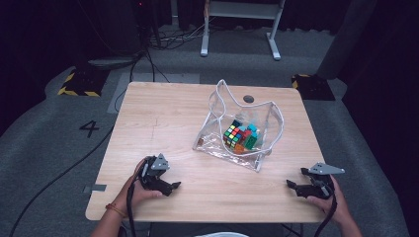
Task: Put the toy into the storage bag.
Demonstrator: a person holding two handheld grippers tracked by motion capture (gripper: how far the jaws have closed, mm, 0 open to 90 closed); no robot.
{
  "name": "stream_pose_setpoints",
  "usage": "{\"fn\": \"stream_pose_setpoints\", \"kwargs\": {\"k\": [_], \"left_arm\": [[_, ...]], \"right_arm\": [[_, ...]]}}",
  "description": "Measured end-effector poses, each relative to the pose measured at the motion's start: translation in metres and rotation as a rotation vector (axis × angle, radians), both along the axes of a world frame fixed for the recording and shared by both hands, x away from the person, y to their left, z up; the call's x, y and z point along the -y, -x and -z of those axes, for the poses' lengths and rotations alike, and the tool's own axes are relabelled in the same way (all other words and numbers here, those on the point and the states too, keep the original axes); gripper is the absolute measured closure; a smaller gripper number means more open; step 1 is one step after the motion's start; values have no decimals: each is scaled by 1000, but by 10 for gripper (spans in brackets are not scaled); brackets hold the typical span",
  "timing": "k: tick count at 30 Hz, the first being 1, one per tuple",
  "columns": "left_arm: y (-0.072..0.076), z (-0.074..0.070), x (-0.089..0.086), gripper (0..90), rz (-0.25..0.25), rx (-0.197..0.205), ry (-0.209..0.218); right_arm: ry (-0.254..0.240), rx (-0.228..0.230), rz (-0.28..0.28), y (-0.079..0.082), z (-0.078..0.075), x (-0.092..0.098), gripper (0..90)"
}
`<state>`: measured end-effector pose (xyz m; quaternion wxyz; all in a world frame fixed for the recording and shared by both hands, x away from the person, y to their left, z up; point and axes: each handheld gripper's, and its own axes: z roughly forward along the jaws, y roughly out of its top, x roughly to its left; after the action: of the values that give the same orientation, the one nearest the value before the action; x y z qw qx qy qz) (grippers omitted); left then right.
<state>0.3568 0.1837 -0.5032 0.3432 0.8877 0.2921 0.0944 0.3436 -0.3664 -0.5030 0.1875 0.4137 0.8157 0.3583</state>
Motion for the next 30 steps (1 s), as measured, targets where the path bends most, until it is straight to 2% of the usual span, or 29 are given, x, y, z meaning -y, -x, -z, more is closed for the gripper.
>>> {"fn": "stream_pose_setpoints", "kwargs": {"k": [30], "left_arm": [[0,0,0,59,4,-1,-3]], "right_arm": [[0,0,1,0,0,-1,155]]}}
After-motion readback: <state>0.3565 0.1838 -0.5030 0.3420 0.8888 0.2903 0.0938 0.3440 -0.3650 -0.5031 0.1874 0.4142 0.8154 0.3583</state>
